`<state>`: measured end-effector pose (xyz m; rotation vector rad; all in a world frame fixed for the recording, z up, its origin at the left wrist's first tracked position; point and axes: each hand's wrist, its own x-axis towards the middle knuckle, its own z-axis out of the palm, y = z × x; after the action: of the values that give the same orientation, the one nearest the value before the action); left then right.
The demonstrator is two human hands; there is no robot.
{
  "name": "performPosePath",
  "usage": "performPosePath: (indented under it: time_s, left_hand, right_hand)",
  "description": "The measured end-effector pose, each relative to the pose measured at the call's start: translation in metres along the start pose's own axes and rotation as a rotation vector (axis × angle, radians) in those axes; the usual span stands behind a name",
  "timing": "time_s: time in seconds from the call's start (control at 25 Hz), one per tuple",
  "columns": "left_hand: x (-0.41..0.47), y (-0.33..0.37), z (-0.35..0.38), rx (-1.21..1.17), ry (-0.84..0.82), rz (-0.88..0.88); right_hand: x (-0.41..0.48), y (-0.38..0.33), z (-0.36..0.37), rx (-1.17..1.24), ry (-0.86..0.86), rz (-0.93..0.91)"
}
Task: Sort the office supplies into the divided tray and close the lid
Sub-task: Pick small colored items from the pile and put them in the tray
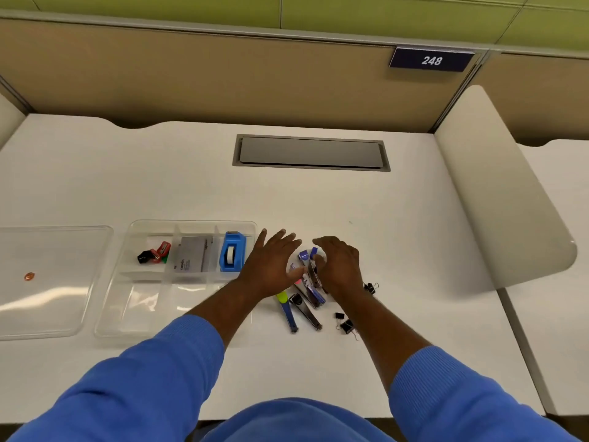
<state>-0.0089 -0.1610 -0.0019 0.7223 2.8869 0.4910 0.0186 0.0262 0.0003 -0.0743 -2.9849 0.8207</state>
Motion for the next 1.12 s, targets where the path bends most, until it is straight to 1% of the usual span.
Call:
performPosePath:
  time_s: [0.08,0.2,0.44,0.56,0.72,0.8,0.88,1.0,1.12]
  left_hand:
    - [0.006,0.003,0.007,0.067,-0.065,-0.003]
    - [0.011,0.004,0.014,0.121,-0.110,-0.031]
    - [0.010,0.004,0.016,0.139,-0.106,-0.051]
    - [0.009,0.005,0.014,0.136,-0.102,-0.060]
    - [0.008,0.003,0.008,0.137,-0.043,-0.070]
    - [0.008,0.003,0.004,0.092,0.007,-0.084]
    - [0.009,0.003,-0.003,0.020,0.073,-0.135]
    - [0.007,0.001,-0.014,-0.057,0.154,-0.181]
    - [-0.001,-0.005,-0.029,-0.092,0.230,-0.185]
  right_hand:
    - [0.005,0.006,0.000,-0.035,-0.048,0.007]
    - [0.013,0.011,0.004,-0.077,-0.130,0.009]
    - [0.022,0.012,0.011,-0.170,-0.181,0.005]
    - [0.025,0.010,0.011,-0.200,-0.167,-0.006]
    - [0.023,0.002,0.002,-0.043,-0.077,0.040]
    - [0.019,-0.005,-0.003,0.055,-0.045,0.022]
    - [0.017,-0.015,-0.005,0.139,-0.044,0.003]
    - [0.013,-0.034,-0.004,0.211,-0.036,-0.061]
    - [0.007,-0.055,-0.002,0.241,0.008,-0.179]
